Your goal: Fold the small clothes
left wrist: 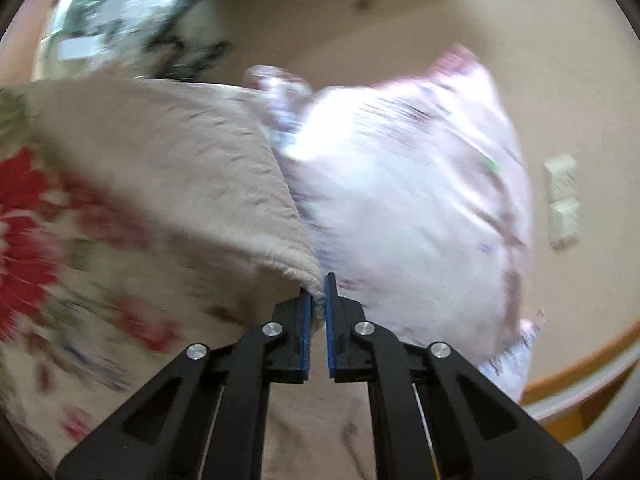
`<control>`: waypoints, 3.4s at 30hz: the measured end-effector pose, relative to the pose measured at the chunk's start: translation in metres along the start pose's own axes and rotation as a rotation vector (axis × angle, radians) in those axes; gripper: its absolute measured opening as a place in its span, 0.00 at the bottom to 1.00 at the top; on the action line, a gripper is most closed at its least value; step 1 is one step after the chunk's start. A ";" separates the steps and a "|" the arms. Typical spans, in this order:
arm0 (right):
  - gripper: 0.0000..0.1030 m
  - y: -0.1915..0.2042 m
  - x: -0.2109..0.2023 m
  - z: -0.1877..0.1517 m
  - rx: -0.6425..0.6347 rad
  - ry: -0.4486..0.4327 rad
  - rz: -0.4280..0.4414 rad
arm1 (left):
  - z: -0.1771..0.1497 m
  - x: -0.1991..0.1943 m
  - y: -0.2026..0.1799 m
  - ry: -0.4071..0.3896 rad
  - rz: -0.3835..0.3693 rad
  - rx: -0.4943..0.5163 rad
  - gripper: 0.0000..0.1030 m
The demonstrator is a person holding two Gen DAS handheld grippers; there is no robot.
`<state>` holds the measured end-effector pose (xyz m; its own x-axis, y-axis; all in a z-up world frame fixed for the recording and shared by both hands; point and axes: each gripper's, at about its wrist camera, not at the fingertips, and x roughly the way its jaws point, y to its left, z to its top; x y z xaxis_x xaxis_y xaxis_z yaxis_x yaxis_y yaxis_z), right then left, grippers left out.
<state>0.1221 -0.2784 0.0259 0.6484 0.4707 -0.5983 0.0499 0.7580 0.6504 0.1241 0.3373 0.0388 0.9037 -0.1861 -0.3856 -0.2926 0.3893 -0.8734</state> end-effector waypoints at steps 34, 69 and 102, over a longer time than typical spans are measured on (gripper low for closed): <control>0.54 0.206 0.081 -0.003 -0.923 0.171 -0.016 | -0.174 0.082 -0.046 0.416 0.107 0.406 0.36; 0.46 -0.003 0.003 0.076 0.084 0.021 -0.159 | -0.164 0.088 -0.026 0.441 0.115 0.357 0.23; 0.10 -0.002 -0.003 0.074 0.056 -0.067 -0.200 | -0.165 0.098 -0.031 0.454 0.094 0.388 0.34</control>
<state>0.1765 -0.3146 0.0608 0.6703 0.2813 -0.6867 0.2232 0.8061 0.5481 0.1697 0.1579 -0.0209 0.6308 -0.4681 -0.6188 -0.1517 0.7077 -0.6900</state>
